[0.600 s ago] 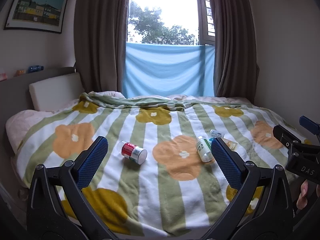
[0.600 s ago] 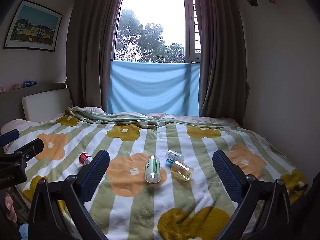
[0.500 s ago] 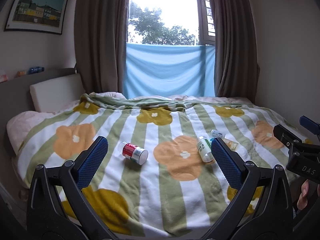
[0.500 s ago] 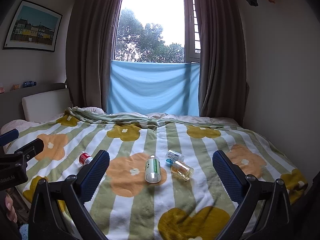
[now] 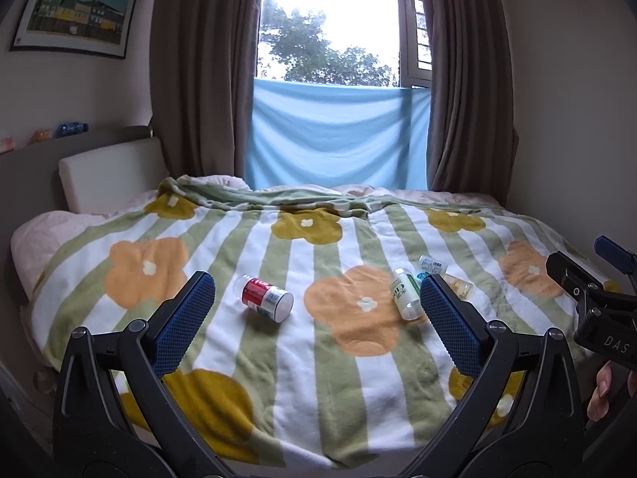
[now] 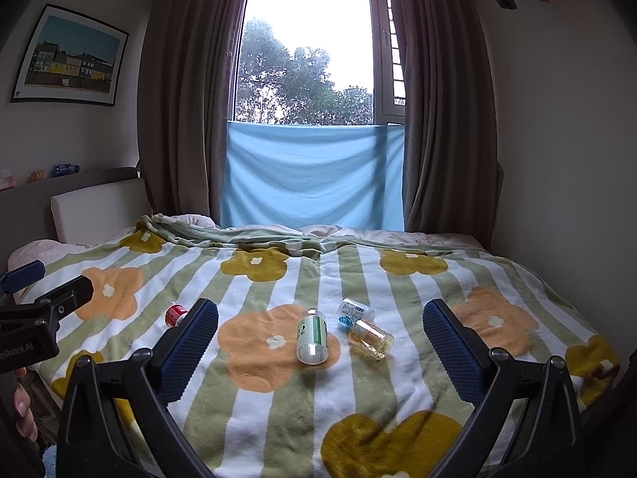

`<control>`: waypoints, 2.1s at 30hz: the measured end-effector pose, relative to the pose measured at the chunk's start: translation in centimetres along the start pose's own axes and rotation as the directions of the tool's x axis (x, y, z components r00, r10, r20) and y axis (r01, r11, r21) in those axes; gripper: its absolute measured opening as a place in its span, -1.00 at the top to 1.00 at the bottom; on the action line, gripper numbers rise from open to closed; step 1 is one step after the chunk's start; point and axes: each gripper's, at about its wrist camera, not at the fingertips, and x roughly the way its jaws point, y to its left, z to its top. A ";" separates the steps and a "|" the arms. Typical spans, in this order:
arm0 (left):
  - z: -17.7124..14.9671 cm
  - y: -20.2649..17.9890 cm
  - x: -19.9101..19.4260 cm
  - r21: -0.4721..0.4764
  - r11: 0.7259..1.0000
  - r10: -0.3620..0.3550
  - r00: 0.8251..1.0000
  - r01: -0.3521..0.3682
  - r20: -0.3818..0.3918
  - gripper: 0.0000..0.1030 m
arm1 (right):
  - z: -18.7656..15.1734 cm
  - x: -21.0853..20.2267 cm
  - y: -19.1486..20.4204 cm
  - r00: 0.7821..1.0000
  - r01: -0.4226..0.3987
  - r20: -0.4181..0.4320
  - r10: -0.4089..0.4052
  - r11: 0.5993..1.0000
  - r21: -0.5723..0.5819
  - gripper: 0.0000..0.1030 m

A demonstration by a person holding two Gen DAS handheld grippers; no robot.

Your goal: Flip cup upside down

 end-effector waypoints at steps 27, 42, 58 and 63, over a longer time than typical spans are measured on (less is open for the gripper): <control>0.3 -0.3 0.2 -0.004 1.000 -0.008 1.000 0.008 0.007 -0.99 | 0.2 -0.3 -1.0 1.000 0.005 0.031 -0.005 1.000 0.012 -0.99; 0.6 0.3 -0.3 -0.012 1.000 -0.019 1.000 0.019 0.014 -0.99 | 0.7 -0.4 -0.7 0.999 0.007 0.037 -0.007 1.000 0.010 -0.99; 0.8 0.2 0.3 -0.017 1.000 -0.017 1.000 0.017 -0.003 -0.99 | 1.1 -0.3 -0.5 0.999 0.008 0.036 -0.008 1.000 0.011 -0.99; 1.0 0.7 2.9 -0.055 0.998 -0.017 0.998 0.013 -0.066 -0.99 | 0.0 0.4 -0.6 1.000 0.006 0.021 -0.006 1.000 0.005 -0.99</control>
